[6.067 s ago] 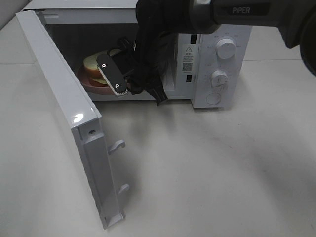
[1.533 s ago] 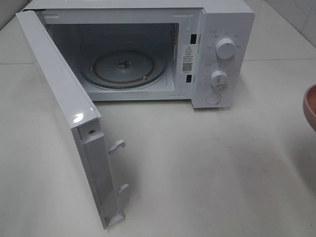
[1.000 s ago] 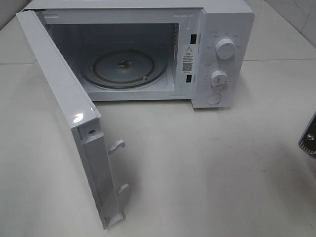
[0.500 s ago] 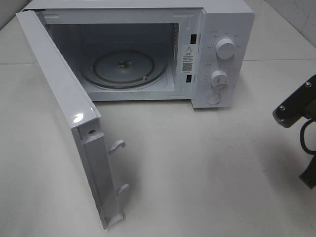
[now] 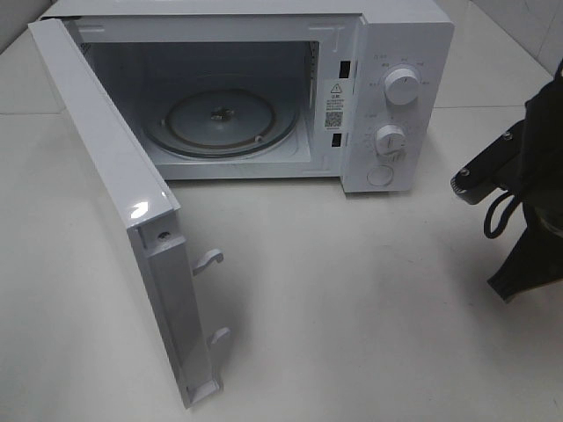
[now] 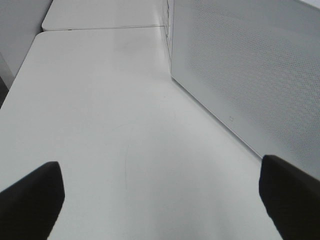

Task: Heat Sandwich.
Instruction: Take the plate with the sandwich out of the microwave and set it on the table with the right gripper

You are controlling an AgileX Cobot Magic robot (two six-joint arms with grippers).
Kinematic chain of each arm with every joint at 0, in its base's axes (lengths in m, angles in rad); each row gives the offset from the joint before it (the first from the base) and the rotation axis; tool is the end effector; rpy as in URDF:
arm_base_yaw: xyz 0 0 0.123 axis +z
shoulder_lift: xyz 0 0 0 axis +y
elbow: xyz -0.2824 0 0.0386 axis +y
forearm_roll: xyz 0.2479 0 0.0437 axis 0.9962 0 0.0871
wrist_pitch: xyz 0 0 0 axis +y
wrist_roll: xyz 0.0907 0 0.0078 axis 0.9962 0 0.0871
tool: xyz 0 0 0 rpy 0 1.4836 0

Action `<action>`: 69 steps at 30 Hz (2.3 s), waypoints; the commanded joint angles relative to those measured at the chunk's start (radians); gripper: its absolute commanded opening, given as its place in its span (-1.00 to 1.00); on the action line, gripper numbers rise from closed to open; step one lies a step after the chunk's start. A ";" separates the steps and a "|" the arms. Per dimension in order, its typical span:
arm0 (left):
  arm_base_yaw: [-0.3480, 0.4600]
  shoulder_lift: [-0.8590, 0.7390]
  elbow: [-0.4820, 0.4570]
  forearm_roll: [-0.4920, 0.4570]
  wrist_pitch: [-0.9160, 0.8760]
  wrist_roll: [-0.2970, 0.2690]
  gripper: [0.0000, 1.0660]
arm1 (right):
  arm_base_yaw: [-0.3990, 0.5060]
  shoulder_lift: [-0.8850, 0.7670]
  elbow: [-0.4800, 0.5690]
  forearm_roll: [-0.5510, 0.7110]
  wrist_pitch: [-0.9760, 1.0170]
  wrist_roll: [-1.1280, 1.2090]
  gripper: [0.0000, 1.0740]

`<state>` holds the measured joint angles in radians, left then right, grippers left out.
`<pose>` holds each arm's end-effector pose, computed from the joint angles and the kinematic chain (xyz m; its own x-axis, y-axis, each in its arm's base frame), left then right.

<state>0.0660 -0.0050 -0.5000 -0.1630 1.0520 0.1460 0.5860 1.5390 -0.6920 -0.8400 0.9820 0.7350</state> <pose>-0.0050 -0.0132 0.2787 -0.4328 0.0355 -0.9008 0.0892 0.9960 -0.0036 0.2214 0.0792 0.1783 -0.8949 -0.4250 -0.1365 -0.2647 0.7514 -0.6044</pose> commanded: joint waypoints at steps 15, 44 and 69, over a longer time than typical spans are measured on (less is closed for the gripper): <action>0.003 -0.028 0.003 0.000 -0.013 -0.003 0.95 | -0.160 0.111 -0.018 -0.098 -0.117 0.108 -0.99; 0.003 -0.028 0.003 0.000 -0.013 -0.003 0.95 | -0.180 0.366 -0.018 -0.279 -0.255 0.349 -0.94; 0.003 -0.028 0.003 0.000 -0.013 -0.003 0.95 | -0.180 0.355 -0.018 -0.217 -0.312 0.338 -0.51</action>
<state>0.0660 -0.0050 -0.5000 -0.1630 1.0520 0.1460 0.4110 1.9060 -0.7090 -1.0650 0.6630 1.0730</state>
